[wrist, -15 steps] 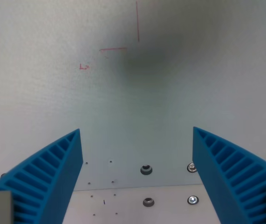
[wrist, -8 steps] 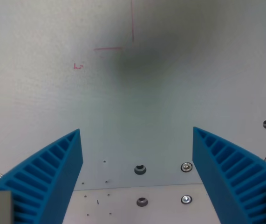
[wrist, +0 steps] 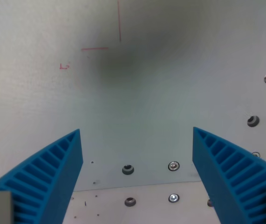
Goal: Rotate around gripper negative x
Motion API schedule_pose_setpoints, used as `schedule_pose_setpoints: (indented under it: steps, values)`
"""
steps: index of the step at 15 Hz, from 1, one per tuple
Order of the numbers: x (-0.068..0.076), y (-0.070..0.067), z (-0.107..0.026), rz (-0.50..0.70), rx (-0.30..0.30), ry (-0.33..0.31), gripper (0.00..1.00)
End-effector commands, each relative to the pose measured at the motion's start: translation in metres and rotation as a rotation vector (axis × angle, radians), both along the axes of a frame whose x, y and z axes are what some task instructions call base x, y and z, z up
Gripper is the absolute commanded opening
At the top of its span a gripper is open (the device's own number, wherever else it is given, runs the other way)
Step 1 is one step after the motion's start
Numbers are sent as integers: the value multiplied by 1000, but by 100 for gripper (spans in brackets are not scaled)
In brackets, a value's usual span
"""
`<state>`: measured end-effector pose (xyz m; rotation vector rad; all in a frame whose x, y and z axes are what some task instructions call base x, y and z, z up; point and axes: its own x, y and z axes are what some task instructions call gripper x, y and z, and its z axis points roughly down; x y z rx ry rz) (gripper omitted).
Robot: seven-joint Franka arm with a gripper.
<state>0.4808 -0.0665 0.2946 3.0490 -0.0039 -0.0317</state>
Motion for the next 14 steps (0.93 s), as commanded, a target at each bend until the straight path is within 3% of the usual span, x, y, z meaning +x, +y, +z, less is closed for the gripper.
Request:
schedule_pose_setpoints:
  steps: [1, 14]
  values:
    - [0, 3, 1, -14, -193, -6, 100]
    - [0, 3, 1, -11, -345, -4, 100]
